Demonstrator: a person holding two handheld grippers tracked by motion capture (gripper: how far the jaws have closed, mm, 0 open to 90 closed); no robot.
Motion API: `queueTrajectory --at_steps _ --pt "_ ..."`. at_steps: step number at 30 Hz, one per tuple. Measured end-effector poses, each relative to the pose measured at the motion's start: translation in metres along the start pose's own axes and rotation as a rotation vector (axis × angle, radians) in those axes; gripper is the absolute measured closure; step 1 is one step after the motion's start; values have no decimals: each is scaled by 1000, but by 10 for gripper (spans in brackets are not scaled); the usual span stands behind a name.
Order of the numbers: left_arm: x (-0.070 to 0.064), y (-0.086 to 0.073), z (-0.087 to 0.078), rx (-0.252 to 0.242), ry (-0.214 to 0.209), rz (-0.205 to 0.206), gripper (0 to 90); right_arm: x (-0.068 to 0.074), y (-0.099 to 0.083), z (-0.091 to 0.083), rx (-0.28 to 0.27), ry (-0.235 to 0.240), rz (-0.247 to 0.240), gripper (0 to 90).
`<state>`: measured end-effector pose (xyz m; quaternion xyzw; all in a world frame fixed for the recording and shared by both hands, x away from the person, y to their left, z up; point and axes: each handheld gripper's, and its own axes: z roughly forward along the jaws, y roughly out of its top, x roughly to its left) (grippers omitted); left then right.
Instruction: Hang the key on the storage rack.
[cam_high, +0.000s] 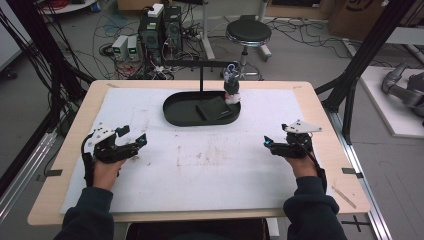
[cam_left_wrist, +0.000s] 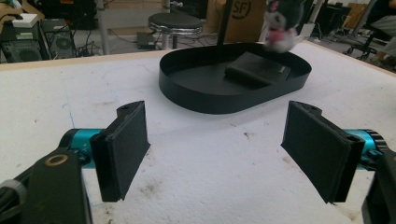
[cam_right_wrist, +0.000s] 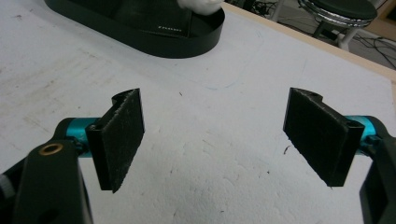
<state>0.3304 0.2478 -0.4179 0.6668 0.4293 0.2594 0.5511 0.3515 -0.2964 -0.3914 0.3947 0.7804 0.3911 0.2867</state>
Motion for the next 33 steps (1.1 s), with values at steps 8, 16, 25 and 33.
queueTrajectory --at_steps 8,16,25,33 --pt "-1 1 -2 -4 -5 2 221 2 -2 -3 5 -25 -30 209" --pt "-2 0 -3 1 -11 12 221 -2 -8 -8 5 -50 -17 209" --pt "-2 0 -2 5 -9 13 221 -2 -10 -7 9 -58 -28 209" --pt "-4 0 -1 8 -9 19 221 -3 -11 -8 -4 -58 -32 209"
